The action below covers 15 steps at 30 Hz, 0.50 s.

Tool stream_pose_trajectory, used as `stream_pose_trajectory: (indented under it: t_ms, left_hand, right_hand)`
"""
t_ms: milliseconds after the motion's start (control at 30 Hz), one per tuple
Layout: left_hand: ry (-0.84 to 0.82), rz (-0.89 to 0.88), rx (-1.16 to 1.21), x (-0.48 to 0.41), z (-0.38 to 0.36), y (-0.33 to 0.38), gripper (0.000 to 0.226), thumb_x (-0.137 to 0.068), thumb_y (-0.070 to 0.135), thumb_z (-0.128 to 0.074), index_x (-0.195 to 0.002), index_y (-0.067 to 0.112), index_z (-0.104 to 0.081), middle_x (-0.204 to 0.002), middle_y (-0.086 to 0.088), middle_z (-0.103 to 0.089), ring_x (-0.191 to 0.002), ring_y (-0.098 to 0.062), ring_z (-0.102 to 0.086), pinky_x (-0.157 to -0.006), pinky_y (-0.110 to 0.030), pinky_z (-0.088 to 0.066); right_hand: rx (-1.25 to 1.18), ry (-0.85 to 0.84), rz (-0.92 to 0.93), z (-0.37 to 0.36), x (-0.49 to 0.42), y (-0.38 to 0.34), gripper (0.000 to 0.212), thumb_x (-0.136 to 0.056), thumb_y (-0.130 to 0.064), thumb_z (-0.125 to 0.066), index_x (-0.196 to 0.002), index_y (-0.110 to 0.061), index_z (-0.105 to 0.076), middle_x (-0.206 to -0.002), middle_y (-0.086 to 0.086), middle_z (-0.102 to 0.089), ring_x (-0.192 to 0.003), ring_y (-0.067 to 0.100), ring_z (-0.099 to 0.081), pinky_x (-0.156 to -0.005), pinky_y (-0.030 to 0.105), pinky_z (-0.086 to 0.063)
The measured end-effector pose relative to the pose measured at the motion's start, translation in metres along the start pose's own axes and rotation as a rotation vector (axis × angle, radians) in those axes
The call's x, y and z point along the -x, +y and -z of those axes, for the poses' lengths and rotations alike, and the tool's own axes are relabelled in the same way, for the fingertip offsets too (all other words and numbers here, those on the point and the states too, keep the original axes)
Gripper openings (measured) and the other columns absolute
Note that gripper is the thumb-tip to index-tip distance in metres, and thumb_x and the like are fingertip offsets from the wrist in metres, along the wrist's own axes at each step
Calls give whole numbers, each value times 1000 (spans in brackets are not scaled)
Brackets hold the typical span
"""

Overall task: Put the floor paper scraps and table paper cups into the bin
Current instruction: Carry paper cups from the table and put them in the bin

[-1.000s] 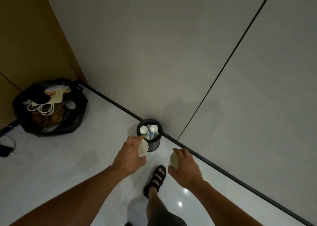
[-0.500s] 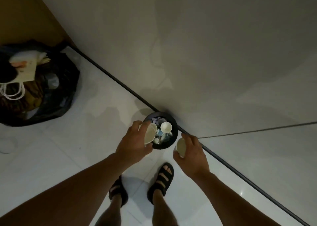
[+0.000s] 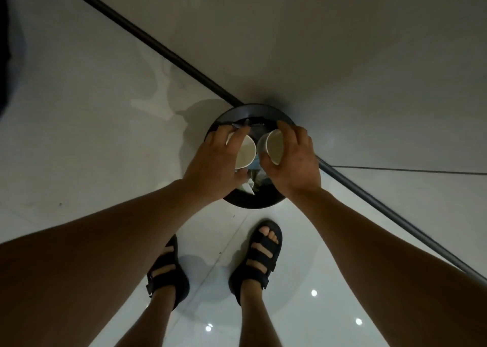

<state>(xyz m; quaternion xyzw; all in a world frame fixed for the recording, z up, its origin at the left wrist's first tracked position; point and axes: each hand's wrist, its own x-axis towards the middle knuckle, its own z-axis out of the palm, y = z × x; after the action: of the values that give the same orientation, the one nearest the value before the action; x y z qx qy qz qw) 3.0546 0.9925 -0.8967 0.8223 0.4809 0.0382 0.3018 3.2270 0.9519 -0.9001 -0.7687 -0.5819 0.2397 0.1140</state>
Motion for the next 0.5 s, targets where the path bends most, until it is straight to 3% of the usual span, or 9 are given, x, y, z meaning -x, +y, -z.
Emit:
stream_pose_trajectory:
  t_ms: [200,300,400,500]
  left_hand:
    - [12,-52,-197,-9,-22,-21,83,-69,35,-77,-141,18,-40,-132,-13,-48,-123,-32,-43,-98,-43,-39]
    - [5,-90,-303,-10,-33,-28,81,-74,44,-69,-143,18,-38,-140,-15,-43,-134,-35,-34,-105,-50,-31]
    - [-34,-82,-358,-10,-43,-32,82,-82,59,-49,-149,19,-25,-155,-15,-23,-145,-36,-12,-112,-55,-20]
    - [-38,-85,-411,-9,-52,-37,82,-87,65,-30,-152,18,-14,-159,-14,-8,-147,-34,0,-114,-56,-13]
  right_hand:
    - [37,49,90,-19,-20,19,72,-82,-37,-74,-142,-12,-42,-134,13,-50,-121,30,-49,-95,38,-45]
    - [66,56,173,-29,-22,26,72,-83,-33,-76,-142,-9,-43,-139,16,-48,-127,35,-47,-101,41,-41]
    - [206,13,243,-39,-17,33,77,-88,-39,-69,-149,-7,-34,-156,17,-31,-146,35,-23,-117,44,-19]
    - [336,-29,290,-47,-16,38,83,-91,-45,-63,-154,-11,-22,-162,15,-14,-150,31,-5,-119,42,-1]
